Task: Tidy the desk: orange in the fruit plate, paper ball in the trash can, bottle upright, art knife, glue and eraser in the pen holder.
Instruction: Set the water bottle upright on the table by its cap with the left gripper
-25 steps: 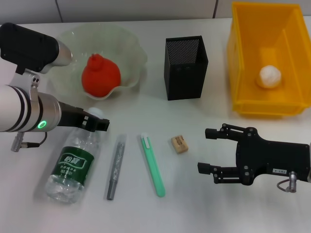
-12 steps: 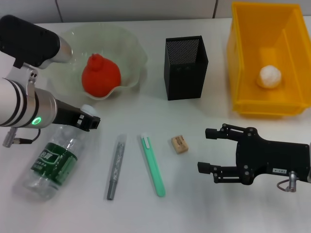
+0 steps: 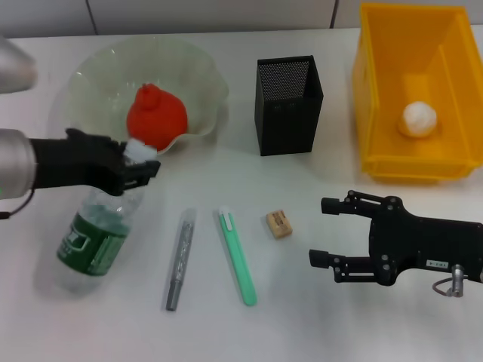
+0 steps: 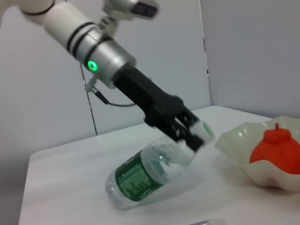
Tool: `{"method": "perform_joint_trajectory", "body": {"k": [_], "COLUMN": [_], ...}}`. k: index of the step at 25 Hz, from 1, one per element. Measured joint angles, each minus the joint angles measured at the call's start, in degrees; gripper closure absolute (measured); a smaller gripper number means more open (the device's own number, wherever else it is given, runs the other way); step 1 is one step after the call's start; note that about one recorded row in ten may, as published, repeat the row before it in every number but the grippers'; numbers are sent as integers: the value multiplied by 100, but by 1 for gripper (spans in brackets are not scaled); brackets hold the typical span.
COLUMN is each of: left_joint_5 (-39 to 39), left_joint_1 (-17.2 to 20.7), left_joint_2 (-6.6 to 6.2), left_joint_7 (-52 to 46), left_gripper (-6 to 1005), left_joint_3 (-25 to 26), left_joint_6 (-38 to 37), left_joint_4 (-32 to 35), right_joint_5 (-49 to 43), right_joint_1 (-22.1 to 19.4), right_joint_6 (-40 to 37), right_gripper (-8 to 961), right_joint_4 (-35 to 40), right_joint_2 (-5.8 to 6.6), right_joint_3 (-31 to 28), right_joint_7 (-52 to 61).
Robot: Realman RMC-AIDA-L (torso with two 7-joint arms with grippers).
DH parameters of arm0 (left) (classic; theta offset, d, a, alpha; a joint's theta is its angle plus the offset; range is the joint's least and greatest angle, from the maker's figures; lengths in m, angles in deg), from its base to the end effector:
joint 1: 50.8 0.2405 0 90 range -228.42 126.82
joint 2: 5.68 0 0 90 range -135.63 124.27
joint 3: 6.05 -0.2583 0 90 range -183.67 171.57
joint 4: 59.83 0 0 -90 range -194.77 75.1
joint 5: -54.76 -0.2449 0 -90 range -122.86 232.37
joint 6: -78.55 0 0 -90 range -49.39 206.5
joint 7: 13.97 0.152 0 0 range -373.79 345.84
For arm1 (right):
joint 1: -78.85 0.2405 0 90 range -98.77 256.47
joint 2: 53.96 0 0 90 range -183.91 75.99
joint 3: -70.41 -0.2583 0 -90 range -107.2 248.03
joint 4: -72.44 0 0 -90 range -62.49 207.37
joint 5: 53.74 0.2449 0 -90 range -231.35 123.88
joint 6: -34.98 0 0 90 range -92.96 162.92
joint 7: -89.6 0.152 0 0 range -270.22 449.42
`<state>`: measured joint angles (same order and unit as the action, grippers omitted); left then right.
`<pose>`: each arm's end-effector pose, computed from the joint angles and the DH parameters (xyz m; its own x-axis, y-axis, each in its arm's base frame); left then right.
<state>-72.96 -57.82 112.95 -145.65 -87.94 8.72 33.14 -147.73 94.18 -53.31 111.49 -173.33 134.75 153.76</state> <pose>-0.2162 0.3433 0.0216 0.8302 0.5209 0.1984 0.5481 -0.6981 -0.4607 0.2985 0.2891 -0.0473 0.8143 -0.2052 -0.5430 -0.3237 -0.9370 -0.1314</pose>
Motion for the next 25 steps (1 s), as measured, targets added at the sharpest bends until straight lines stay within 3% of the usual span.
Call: {"method": "perform_joint_trajectory", "body": {"k": [4,9,19,25], "left_joint_5": [1589,2271,3076,3115], "left_joint_1": [286,245,9,-2], "left_joint_2": [-8,-7,-7,-7], "left_joint_7": [2054,3169,4467,4529], "left_gripper": [547,547,551,554], "left_joint_3": [819,1475,2633,2729], "left_joint_6": [-251,-553,-1289,-1334], "left_joint_4": [-507,-1221,-2414,-2502], "right_joint_5": [8,13,4,0], "right_joint_1": [25,38,66,78], "right_joint_6": [-3,-9,-18,-28], "right_gripper": [119,118,118,118], "right_joint_4": [28,88,104,103], "right_joint_2": [1,2,1,1], "right_joint_3": [28,44,44,44], "right_joint_7": [65,121,162,166]}}
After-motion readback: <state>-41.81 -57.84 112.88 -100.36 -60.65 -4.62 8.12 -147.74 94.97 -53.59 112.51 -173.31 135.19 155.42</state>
